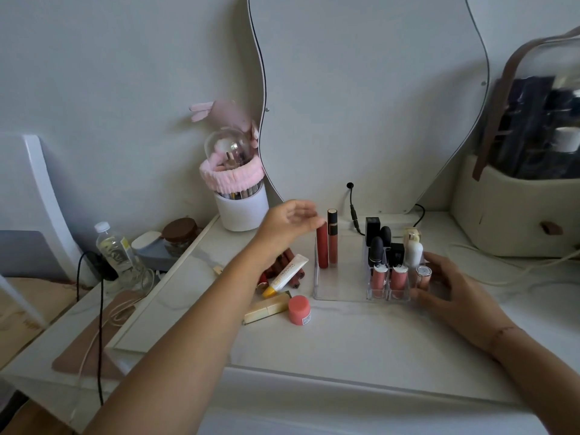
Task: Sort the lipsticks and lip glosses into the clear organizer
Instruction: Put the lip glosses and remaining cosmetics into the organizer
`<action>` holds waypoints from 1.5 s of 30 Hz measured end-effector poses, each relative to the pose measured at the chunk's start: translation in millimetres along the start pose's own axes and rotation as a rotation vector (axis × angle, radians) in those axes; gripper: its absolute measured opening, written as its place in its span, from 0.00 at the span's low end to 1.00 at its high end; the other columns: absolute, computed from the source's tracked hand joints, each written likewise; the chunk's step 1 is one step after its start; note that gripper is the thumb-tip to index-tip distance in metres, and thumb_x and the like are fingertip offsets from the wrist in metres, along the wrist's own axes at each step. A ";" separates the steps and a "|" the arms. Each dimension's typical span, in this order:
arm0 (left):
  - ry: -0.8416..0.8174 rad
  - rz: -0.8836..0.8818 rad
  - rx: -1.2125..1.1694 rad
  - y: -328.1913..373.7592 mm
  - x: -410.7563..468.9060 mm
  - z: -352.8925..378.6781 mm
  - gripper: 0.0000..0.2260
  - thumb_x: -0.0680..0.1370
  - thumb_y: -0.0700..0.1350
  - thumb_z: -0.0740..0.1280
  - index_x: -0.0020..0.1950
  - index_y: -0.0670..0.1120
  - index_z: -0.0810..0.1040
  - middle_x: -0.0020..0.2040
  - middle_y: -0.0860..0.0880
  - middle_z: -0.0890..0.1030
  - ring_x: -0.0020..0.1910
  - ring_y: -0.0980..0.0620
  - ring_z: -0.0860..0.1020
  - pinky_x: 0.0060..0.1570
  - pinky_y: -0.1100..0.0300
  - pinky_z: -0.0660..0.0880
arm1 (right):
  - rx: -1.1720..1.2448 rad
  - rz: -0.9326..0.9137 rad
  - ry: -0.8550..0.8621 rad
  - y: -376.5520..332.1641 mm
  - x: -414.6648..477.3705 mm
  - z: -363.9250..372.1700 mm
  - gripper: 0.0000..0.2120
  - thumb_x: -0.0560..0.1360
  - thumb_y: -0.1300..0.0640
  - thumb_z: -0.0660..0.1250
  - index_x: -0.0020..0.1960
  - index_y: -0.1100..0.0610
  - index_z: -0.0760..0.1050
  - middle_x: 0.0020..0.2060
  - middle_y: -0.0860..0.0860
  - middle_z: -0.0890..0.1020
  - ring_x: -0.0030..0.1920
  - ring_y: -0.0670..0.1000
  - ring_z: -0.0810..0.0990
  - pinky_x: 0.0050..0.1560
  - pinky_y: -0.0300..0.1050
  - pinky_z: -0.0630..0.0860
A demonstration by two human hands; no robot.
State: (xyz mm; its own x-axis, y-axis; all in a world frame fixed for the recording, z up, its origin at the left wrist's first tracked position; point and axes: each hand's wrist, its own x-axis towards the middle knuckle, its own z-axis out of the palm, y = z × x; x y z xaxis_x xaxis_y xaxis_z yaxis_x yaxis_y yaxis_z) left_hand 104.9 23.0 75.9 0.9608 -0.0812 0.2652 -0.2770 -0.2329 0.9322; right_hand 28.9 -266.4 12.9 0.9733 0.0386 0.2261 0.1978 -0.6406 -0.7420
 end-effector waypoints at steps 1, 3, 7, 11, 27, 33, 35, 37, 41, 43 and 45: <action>0.033 -0.003 0.024 -2.7 -1.5 -13.1 0.17 0.69 0.47 0.75 0.57 0.47 0.78 0.52 0.50 0.83 0.50 0.58 0.81 0.46 0.70 0.74 | 0.000 0.001 0.001 0.2 0.3 0.0 0.33 0.67 0.52 0.74 0.69 0.51 0.64 0.56 0.47 0.78 0.55 0.47 0.75 0.53 0.39 0.66; 0.118 -0.030 0.133 -14.7 -5.5 -41.0 0.17 0.69 0.48 0.74 0.57 0.48 0.78 0.53 0.51 0.82 0.52 0.56 0.80 0.51 0.64 0.74 | -0.005 -0.001 0.000 0.4 0.5 0.2 0.33 0.67 0.52 0.74 0.69 0.51 0.65 0.56 0.48 0.78 0.55 0.47 0.75 0.52 0.39 0.66; 0.053 -0.210 0.354 -47.0 -15.2 -80.9 0.29 0.67 0.51 0.76 0.65 0.49 0.72 0.64 0.52 0.75 0.63 0.55 0.71 0.62 0.59 0.66 | -0.018 -0.003 0.000 -0.2 0.3 0.1 0.33 0.67 0.52 0.74 0.69 0.51 0.65 0.55 0.48 0.78 0.55 0.48 0.75 0.53 0.41 0.67; -0.131 -0.367 0.465 -66.0 -18.5 -89.0 0.44 0.62 0.58 0.78 0.73 0.53 0.60 0.73 0.53 0.64 0.68 0.54 0.65 0.61 0.59 0.62 | -0.023 -0.008 0.011 -0.9 -0.4 0.1 0.33 0.67 0.52 0.74 0.69 0.52 0.65 0.53 0.47 0.78 0.53 0.48 0.75 0.52 0.41 0.67; -0.072 -0.270 0.389 -71.3 -13.2 -80.8 0.43 0.61 0.48 0.80 0.71 0.53 0.63 0.69 0.52 0.69 0.65 0.55 0.68 0.61 0.59 0.66 | -0.007 -0.016 0.003 -1.8 -1.0 -0.2 0.32 0.68 0.54 0.74 0.69 0.52 0.65 0.53 0.49 0.78 0.55 0.48 0.76 0.54 0.42 0.68; 0.208 -0.160 0.253 -55.9 -16.3 -78.4 0.26 0.67 0.40 0.76 0.63 0.51 0.74 0.56 0.47 0.80 0.52 0.54 0.79 0.53 0.60 0.75 | -0.020 -0.018 0.006 -0.3 -0.7 0.0 0.33 0.67 0.53 0.74 0.69 0.52 0.65 0.52 0.48 0.78 0.55 0.48 0.76 0.54 0.42 0.68; 0.267 -0.093 0.197 -40.2 -15.9 -77.7 0.21 0.69 0.38 0.74 0.60 0.49 0.77 0.53 0.46 0.82 0.49 0.55 0.80 0.55 0.60 0.75 | -0.018 -0.015 0.005 0.3 -0.4 -0.1 0.33 0.67 0.53 0.74 0.69 0.51 0.65 0.53 0.48 0.78 0.55 0.48 0.76 0.54 0.43 0.68; 0.311 -0.015 0.084 -15.8 -13.8 -73.7 0.16 0.71 0.37 0.72 0.58 0.47 0.78 0.53 0.46 0.82 0.46 0.60 0.80 0.50 0.67 0.75 | -0.013 -0.014 0.001 0.8 -0.1 -0.1 0.33 0.67 0.52 0.74 0.69 0.51 0.65 0.54 0.48 0.79 0.56 0.49 0.76 0.54 0.43 0.69; 0.312 0.153 -0.100 43.5 -4.2 -50.5 0.13 0.73 0.36 0.69 0.57 0.43 0.78 0.48 0.49 0.81 0.45 0.60 0.80 0.45 0.68 0.77 | -0.009 -0.010 0.003 0.9 -0.3 0.2 0.33 0.67 0.52 0.74 0.69 0.50 0.65 0.53 0.47 0.78 0.55 0.48 0.76 0.53 0.41 0.67; 0.218 0.231 -0.155 69.0 0.5 -32.3 0.12 0.74 0.35 0.68 0.56 0.44 0.77 0.47 0.48 0.81 0.46 0.57 0.80 0.45 0.65 0.77 | 0.004 -0.009 -0.001 0.7 -0.3 0.3 0.33 0.68 0.52 0.73 0.69 0.50 0.65 0.54 0.47 0.78 0.56 0.48 0.76 0.53 0.41 0.68; 0.111 0.278 -0.178 86.2 4.8 -11.8 0.12 0.74 0.35 0.68 0.56 0.45 0.77 0.49 0.43 0.81 0.49 0.51 0.80 0.49 0.59 0.79 | 0.009 -0.009 0.002 -0.3 -0.7 0.1 0.33 0.67 0.53 0.74 0.69 0.51 0.65 0.54 0.47 0.78 0.55 0.47 0.75 0.53 0.41 0.67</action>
State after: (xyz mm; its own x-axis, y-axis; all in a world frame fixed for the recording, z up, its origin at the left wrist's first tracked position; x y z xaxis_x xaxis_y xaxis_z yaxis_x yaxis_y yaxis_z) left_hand 85.8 14.0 160.4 0.8474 -0.0091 0.5309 -0.5308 -0.0433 0.8464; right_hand 28.2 -266.1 12.8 0.9712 0.0426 0.2343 0.2077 -0.6330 -0.7458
